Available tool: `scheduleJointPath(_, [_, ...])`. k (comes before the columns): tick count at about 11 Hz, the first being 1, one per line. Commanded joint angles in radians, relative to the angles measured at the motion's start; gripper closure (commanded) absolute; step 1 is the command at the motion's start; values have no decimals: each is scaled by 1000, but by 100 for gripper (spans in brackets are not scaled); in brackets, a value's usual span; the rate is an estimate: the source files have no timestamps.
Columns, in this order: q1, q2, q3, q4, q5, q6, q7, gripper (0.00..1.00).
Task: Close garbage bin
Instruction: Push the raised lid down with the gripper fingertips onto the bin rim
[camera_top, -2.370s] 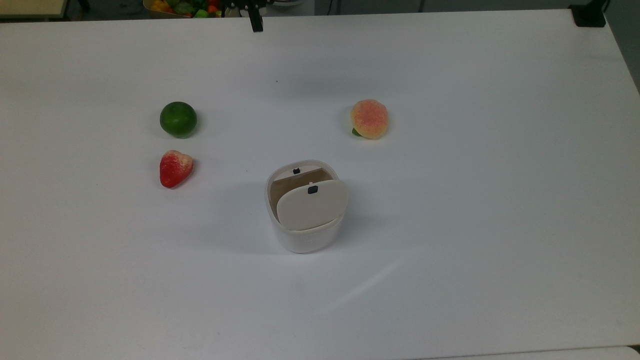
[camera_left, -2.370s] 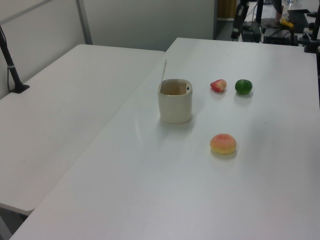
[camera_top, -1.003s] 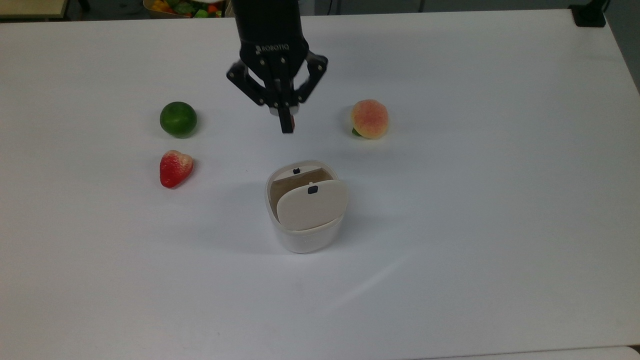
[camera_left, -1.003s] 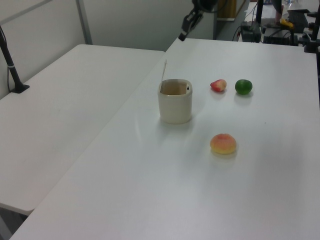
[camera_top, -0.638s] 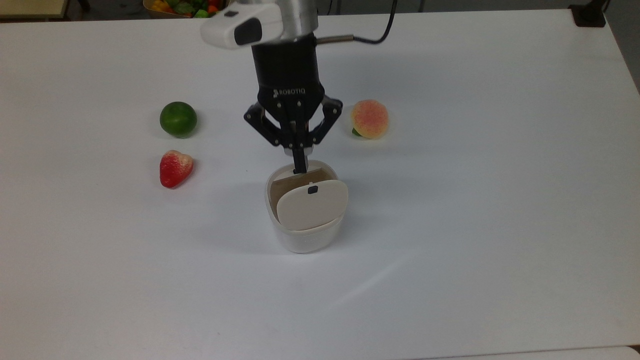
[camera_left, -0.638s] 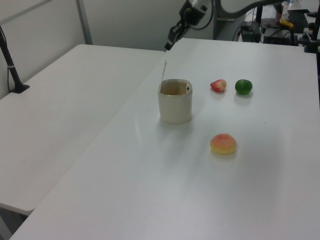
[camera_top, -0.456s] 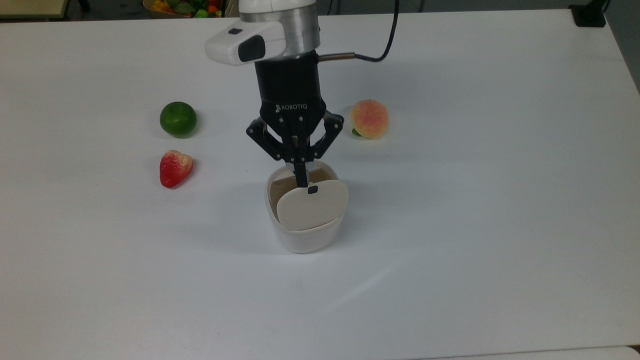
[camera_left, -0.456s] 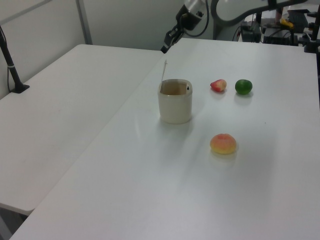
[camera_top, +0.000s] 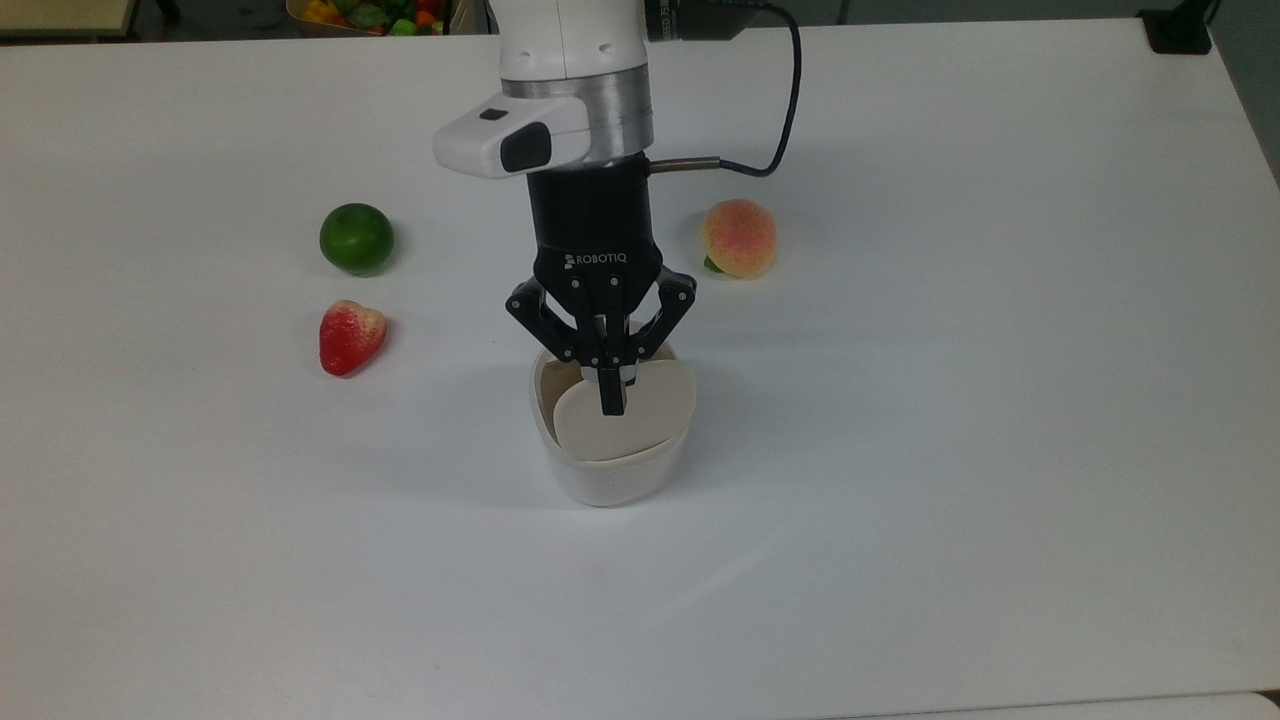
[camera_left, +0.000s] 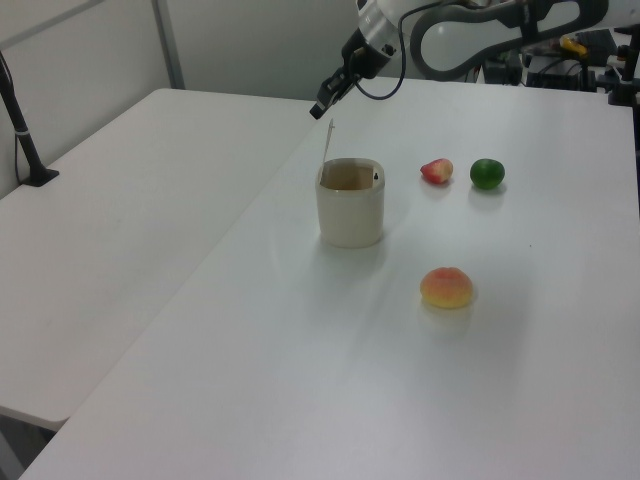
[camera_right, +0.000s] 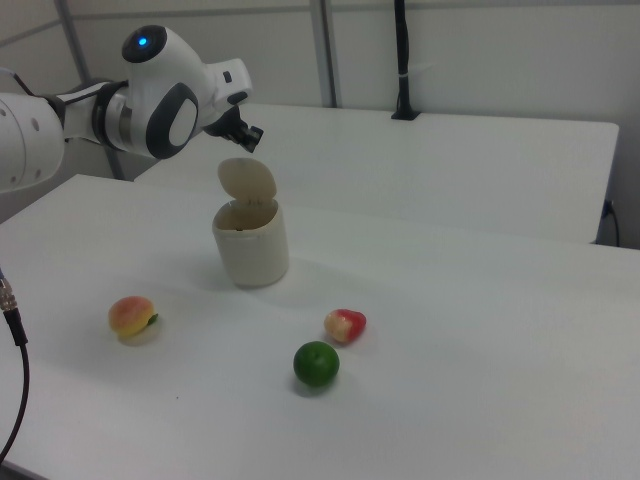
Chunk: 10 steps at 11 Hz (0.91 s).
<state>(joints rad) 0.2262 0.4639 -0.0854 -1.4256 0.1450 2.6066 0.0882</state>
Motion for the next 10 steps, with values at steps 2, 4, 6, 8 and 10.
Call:
scheduleJointPath(2, [4,-24,1,-56,-30,12,13,100])
scheduleJointPath(4, [4,-50,1,-93,-28,-22,13,100])
scheduleJointPath(6, [1,-80,1,-98,-30,-122,-16,100])
scheduleJointPath(8, [-4,-108,1,-98,-28,-228,-51,100])
scheduleJointPath(10, [-5,-110,1,-101,-27,-292,-71,100])
